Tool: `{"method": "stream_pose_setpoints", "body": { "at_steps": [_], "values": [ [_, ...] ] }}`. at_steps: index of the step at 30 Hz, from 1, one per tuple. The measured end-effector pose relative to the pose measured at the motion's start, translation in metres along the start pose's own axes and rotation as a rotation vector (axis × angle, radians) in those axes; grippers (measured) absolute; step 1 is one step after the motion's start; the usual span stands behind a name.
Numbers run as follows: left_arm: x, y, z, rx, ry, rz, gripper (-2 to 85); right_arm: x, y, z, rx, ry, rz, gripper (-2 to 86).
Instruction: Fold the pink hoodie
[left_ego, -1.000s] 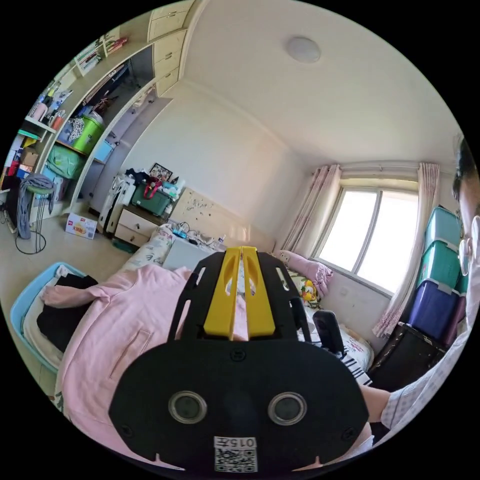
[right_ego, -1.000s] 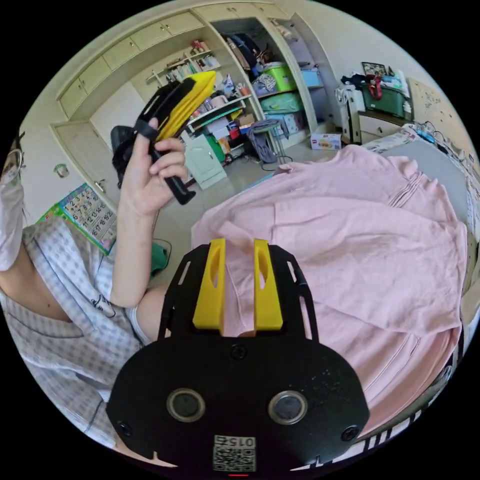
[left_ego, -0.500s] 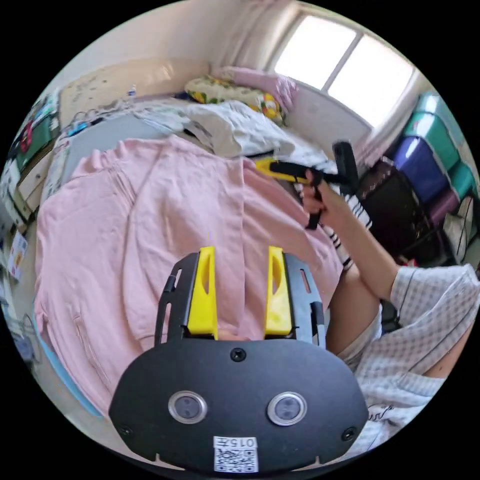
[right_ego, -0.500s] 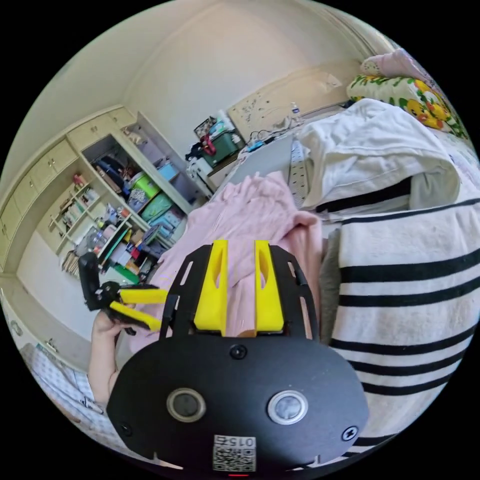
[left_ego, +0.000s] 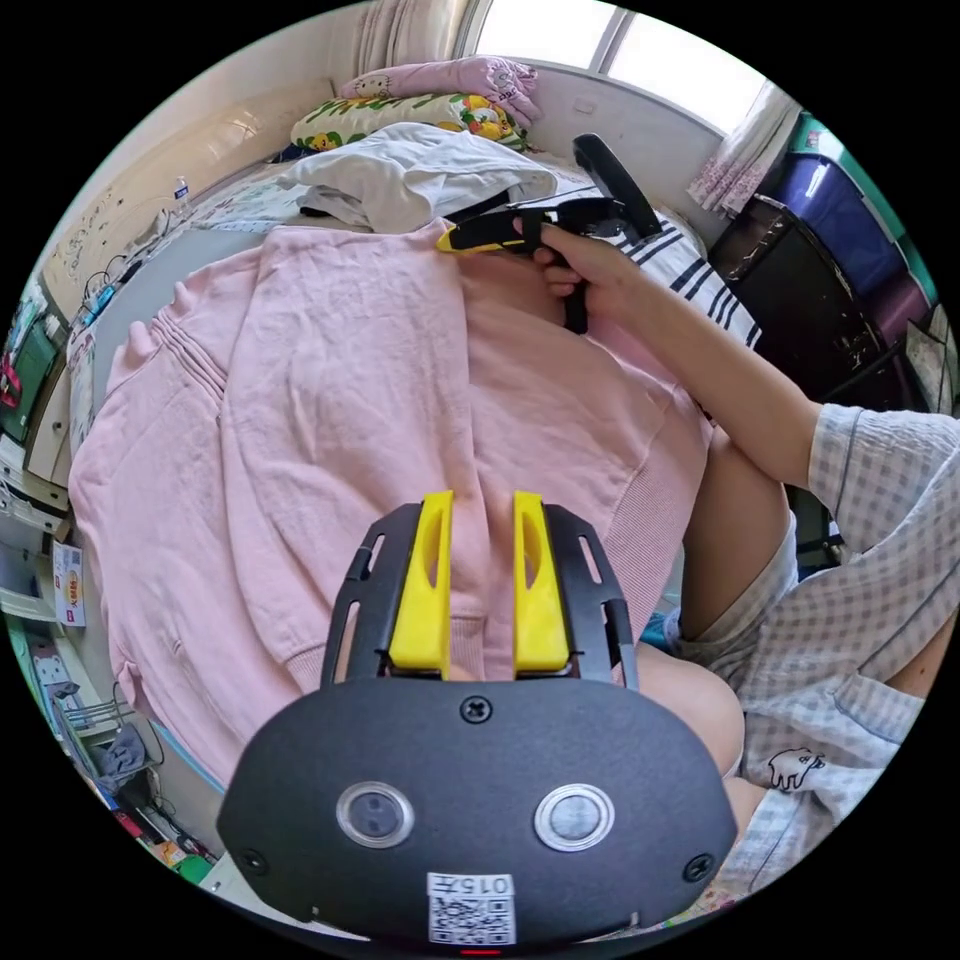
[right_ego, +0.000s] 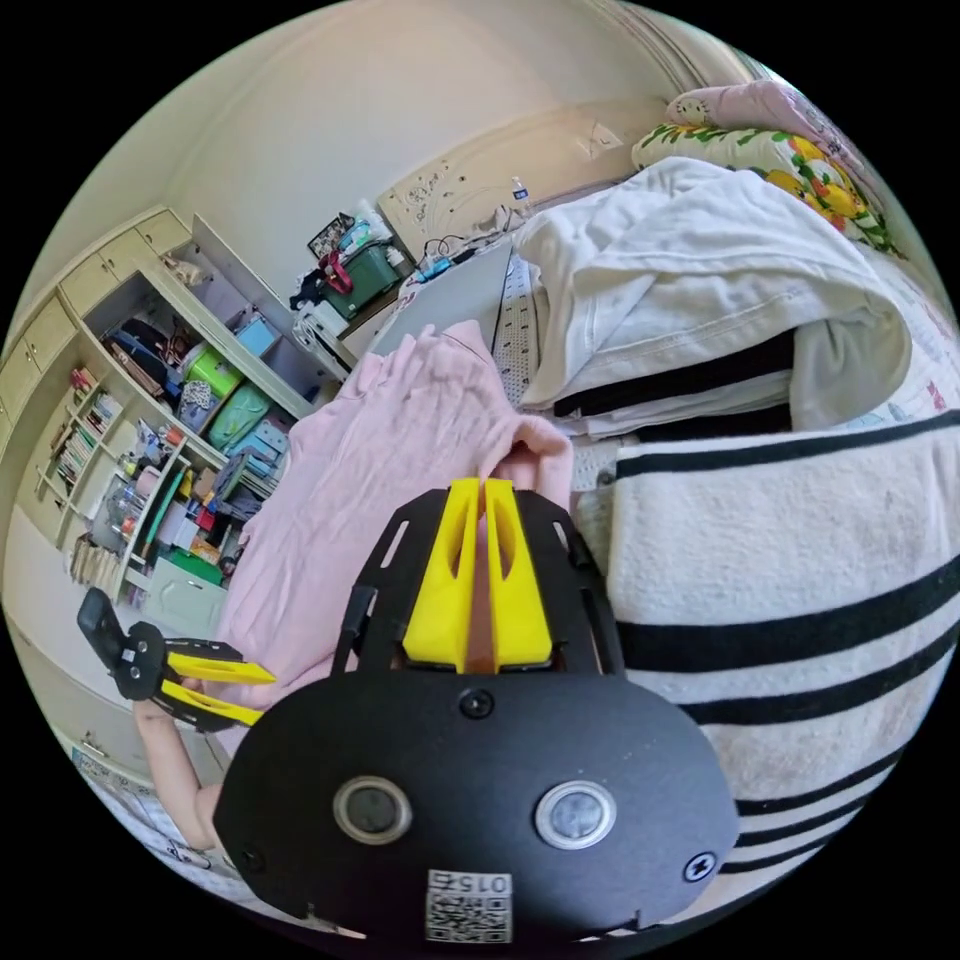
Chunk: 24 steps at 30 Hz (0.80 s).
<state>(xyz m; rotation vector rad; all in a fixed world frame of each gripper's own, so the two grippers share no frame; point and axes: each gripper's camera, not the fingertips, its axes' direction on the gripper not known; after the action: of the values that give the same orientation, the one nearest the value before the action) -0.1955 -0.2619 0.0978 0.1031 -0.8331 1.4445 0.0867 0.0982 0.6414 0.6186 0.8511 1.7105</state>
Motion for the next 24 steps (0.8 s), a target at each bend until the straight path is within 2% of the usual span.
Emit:
{"method": "stream_pose_setpoints", "body": {
  "at_steps": [5,8,10,13,15,18,21,23,24],
  "values": [
    [0.003,-0.008,0.003,-0.003,-0.014,0.013,8.5,-0.018,-0.023,-0.009,-0.039,0.134,-0.06,0.5],
    [-0.003,-0.007,-0.004,0.002,0.027,0.0,8.5,-0.01,-0.04,-0.029,-0.015,0.069,-0.043,1.2],
    [-0.016,0.001,-0.02,0.08,0.022,-0.08,8.6,-0.01,-0.047,-0.051,0.041,0.046,-0.037,1.9],
    [-0.05,0.029,-0.05,0.289,-0.059,-0.365,9.3,-0.04,-0.052,-0.088,0.136,0.138,-0.113,3.7],
    [-0.071,0.053,-0.057,0.338,-0.136,-0.561,9.9,-0.086,-0.054,-0.114,0.159,0.024,-0.312,4.8],
    [-0.084,0.066,-0.046,0.283,-0.188,-0.645,10.4,-0.15,-0.048,-0.123,0.072,-0.247,-0.615,5.2],
    [-0.092,0.063,-0.027,0.238,-0.094,-0.627,8.6,-0.207,-0.044,-0.114,-0.109,-0.473,-0.83,6.5],
    [-0.091,0.056,-0.019,0.217,-0.07,-0.593,6.4,-0.232,-0.043,-0.107,-0.221,-0.55,-0.93,7.3],
    [-0.087,0.052,-0.018,0.195,-0.121,-0.587,5.7,-0.245,-0.044,-0.104,-0.284,-0.54,-0.99,7.7]
  ]
}}
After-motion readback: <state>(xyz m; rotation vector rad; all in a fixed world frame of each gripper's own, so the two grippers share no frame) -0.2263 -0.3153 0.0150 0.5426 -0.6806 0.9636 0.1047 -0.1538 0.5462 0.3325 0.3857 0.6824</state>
